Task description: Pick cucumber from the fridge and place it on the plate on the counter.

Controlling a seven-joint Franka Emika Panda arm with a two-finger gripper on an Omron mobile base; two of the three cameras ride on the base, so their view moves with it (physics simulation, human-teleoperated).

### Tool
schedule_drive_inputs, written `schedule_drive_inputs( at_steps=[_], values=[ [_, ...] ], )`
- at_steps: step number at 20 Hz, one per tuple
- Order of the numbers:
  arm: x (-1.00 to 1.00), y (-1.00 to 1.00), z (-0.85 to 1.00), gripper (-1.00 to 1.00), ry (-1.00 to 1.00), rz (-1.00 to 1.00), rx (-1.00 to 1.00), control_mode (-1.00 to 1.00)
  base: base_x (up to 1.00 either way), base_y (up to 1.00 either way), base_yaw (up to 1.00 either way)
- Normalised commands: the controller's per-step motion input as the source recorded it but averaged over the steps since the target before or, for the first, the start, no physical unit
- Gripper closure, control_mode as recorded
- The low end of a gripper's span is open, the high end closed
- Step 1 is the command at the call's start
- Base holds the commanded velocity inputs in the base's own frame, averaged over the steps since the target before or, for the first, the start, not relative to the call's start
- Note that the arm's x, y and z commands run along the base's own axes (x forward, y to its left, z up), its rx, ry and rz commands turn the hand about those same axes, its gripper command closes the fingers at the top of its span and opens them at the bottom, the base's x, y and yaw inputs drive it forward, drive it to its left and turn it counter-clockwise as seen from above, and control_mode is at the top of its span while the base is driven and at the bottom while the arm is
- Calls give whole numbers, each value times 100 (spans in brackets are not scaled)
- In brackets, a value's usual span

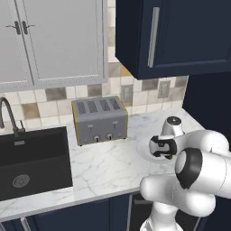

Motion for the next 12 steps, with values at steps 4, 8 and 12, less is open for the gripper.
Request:
schedule_drive_inputs(
  at_steps=[4,8,12],
  values=[
    [0,0,53,-100,1,0,4,-100,0,0,0],
    [-12,0,77,-100,3,-8,14,-100,0,0,0],
    [-42,0,92,-100,5,-11,14,-100,0,0,0]
  ],
)
